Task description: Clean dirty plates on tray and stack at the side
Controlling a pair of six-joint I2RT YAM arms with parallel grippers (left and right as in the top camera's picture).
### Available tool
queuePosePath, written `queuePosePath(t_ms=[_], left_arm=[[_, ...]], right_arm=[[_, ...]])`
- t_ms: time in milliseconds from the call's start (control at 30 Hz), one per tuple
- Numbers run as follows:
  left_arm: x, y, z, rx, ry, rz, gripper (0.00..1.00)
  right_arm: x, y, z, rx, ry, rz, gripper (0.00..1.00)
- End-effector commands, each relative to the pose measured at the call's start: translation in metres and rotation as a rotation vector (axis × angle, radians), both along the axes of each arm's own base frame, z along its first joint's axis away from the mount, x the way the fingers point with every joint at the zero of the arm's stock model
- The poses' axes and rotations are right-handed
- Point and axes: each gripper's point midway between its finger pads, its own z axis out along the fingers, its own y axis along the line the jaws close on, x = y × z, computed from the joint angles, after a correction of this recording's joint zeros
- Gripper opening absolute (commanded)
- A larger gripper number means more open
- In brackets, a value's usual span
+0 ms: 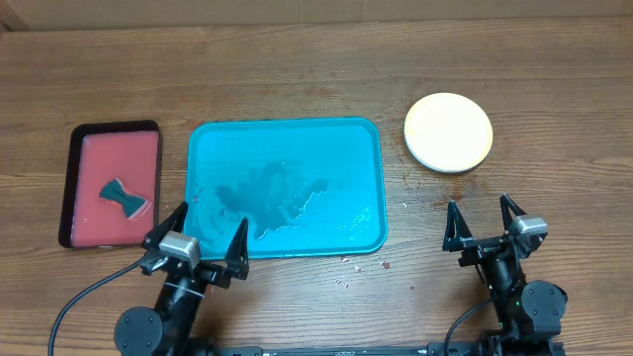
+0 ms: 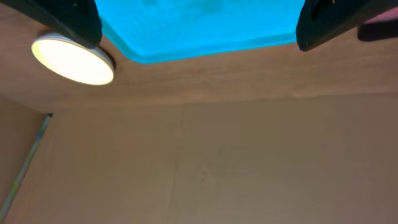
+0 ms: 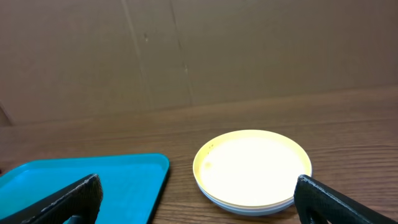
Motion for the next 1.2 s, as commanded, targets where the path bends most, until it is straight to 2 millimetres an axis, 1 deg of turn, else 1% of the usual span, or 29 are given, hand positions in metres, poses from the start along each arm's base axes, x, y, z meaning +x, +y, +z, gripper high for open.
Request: queuePosePath(t_ms=[0, 100, 300, 367, 467, 533, 600, 700, 1167], left_arm=[[0.007, 0.0, -0.01, 0.019, -0.04, 0.003, 1.0], [0.013, 0.004, -0.017, 0.017, -0.069, 0.027, 1.0], [0.025, 0.014, -0.047, 0.0, -0.067, 0.084, 1.0], [0.027, 0.02, -0.055, -0.001, -0.029, 0.122, 1.0], [0.029, 0.03, -0.06, -0.002, -0.01, 0.181, 1.0], [0.03, 0.04, -0.07, 0.001, 0.03, 0.237, 1.0], [0.029, 0.051, -0.086, 0.01, 0.097, 0.303, 1.0], [0.029, 0.053, -0.086, 0.051, 0.092, 0.312, 1.0], [0.029, 0.054, -0.087, 0.053, 0.093, 0.317, 0.99]], right_arm=[[0.001, -0.003, -0.002, -0.008, -0.006, -0.016, 1.0], [0.001, -0.003, -0.002, -0.008, -0.006, -0.017, 1.0], [0.001, -0.003, -0.002, -0.008, -0.006, -0.016, 1.0], [0.001, -0.003, -0.002, -0.008, -0.006, -0.016, 1.0], [0.001, -0.003, -0.002, -0.008, -0.006, -0.016, 1.0], [0.001, -0.003, -0.002, -0.008, -0.006, -0.016, 1.0], [0.001, -0.003, -0.002, -0.008, -0.006, -0.016, 1.0], [0.001, -0.003, -0.002, -0.008, -0.006, -0.016, 1.0], [0.001, -0.003, -0.002, -0.008, -0.006, -0.017, 1.0]])
